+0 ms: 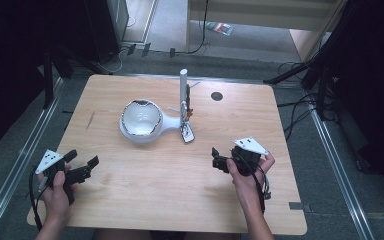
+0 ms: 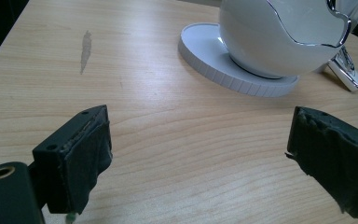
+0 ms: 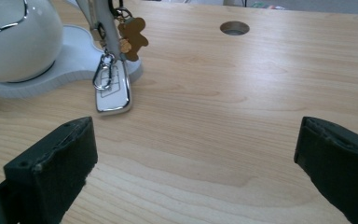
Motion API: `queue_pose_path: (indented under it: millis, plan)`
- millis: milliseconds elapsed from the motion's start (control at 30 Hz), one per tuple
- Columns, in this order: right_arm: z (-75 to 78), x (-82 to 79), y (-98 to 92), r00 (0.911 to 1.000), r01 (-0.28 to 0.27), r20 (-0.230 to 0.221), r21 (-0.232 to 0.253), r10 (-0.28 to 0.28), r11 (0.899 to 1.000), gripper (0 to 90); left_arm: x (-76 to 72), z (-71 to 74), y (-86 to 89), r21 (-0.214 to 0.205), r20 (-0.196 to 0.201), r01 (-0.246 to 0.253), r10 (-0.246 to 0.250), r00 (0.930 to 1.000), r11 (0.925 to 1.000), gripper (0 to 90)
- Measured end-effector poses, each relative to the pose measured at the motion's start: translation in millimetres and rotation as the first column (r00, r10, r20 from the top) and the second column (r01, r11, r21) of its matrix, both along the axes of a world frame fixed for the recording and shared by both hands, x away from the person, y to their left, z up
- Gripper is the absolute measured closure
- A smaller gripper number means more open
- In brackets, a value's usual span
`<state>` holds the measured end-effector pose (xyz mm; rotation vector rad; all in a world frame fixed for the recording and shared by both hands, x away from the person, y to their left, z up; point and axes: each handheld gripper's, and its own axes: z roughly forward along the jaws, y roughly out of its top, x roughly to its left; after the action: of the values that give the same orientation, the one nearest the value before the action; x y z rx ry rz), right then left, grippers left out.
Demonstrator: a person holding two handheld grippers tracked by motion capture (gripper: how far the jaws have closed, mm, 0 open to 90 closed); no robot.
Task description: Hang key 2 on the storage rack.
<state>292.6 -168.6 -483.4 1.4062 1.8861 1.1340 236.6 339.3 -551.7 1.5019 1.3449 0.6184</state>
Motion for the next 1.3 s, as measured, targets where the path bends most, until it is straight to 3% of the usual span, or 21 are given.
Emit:
queue_pose_path:
  millis: [267,567,733,1133,1300]
  plan:
    - [-9.7,-6.2,-23.2,0.9991,0.041,0.004,-0.015,-0.041,0.999,0.0,-0.1,0.0,-0.3,-0.001,0.002,0.001,-0.001,1.0,1.0,6.9]
    - [-25.6,-14.4,-51.7,0.9962,0.086,-0.011,0.0,-0.086,0.996,0.0,0.0,-0.1,-0.7,0.001,0.003,-0.003,0.003,1.0,1.0,6.9]
    - [-35.6,-20.3,-65.2,0.9925,0.122,0.01,-0.044,-0.122,0.992,0.0,-0.2,0.0,-0.7,0.004,0.002,-0.005,0.005,1.0,1.0,6.9]
    - [-45.7,-31.8,-101.7,0.9831,0.183,0.013,0.013,-0.183,0.983,0.0,-0.7,0.1,-0.7,0.004,0.005,-0.008,0.008,1.0,1.0,6.9]
    - [-49.0,-36.6,-113.2,0.9815,0.191,0.014,0.007,-0.191,0.982,0.0,-0.7,0.2,-0.8,0.005,0.004,-0.009,0.009,1.0,0.9999,6.9]
